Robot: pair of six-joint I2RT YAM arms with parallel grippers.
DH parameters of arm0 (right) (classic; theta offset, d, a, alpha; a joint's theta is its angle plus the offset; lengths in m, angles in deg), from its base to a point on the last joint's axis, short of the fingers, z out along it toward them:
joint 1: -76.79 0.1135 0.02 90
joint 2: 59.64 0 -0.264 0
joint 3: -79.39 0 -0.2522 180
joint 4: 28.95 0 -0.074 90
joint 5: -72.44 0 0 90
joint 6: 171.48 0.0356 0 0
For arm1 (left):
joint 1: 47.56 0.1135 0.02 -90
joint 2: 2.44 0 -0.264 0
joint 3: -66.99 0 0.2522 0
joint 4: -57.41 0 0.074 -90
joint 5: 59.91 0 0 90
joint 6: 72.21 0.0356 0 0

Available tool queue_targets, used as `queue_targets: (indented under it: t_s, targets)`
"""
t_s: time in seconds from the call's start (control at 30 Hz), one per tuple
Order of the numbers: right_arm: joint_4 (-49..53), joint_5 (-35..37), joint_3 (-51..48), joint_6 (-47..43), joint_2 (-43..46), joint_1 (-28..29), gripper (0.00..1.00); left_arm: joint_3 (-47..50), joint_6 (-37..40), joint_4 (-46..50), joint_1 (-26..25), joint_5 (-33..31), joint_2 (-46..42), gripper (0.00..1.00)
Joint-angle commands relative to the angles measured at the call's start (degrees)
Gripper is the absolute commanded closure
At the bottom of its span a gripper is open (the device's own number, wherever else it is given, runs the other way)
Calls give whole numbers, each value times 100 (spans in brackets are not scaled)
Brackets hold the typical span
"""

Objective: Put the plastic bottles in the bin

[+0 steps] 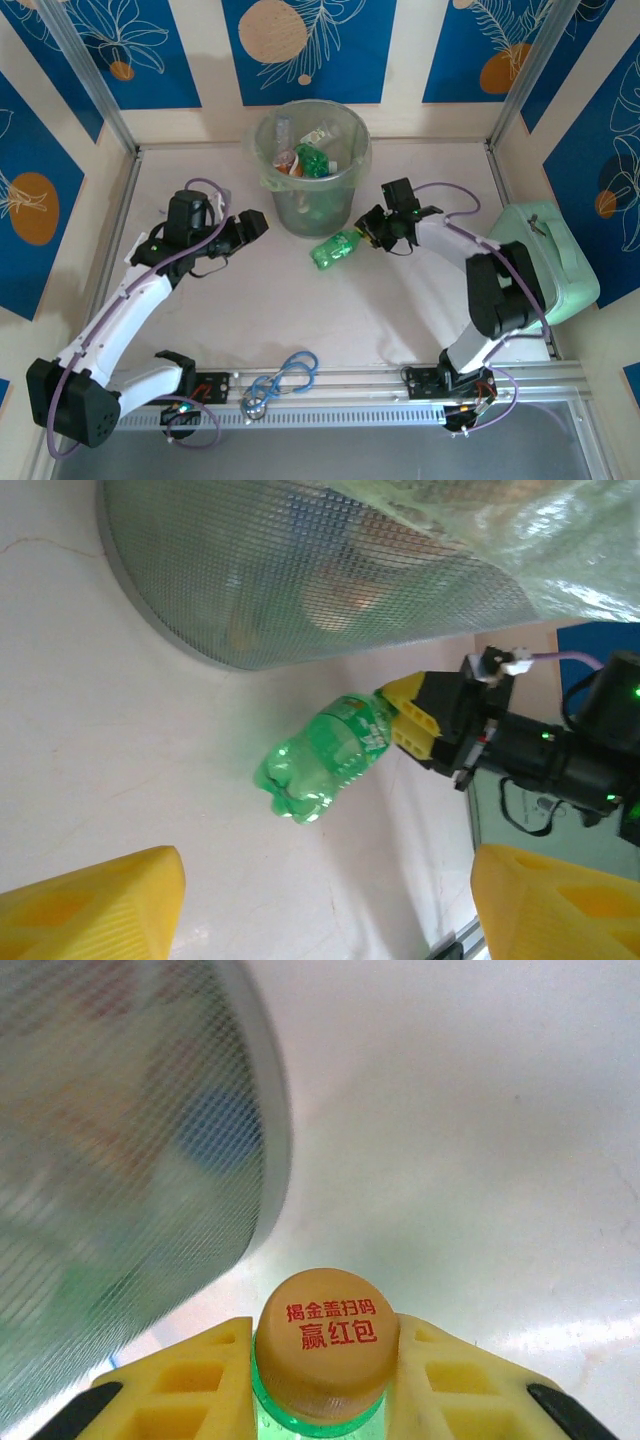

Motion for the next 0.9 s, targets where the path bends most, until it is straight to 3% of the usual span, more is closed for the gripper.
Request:
queue_targets:
  t_s: [0.0, 0.07, 0.1, 0.3, 0.53, 0.67, 0.87]
  targets:
    - [514, -67, -102, -979, 748, 68, 72, -312, 246, 91, -41, 359, 9, 20]
    - [715, -224, -91, -1399, 1175, 99, 72, -352, 273, -77, -87, 678, 27, 13]
    - [849, -298, -44, -1608, 1374, 133, 72, -388, 303, -161, -137, 851, 53, 0]
    - [1538, -743, 731, -2591, 2194, 582, 71, -801, 631, -445, -988, 1404, 494, 0]
    - [2141, -1077, 1745, -3164, 2183, 928, 70, -1023, 626, -1087, -1682, 2077, 920, 0]
    - [2192, -1301, 1995, -3292, 2132, 1051, 68, -1185, 843, -911, -1846, 2141, 1071, 0]
    - [2148, -1170, 2117, -3225, 2078, 1113, 68, -898, 326, -1842, -1878, 2532, 1111, 1]
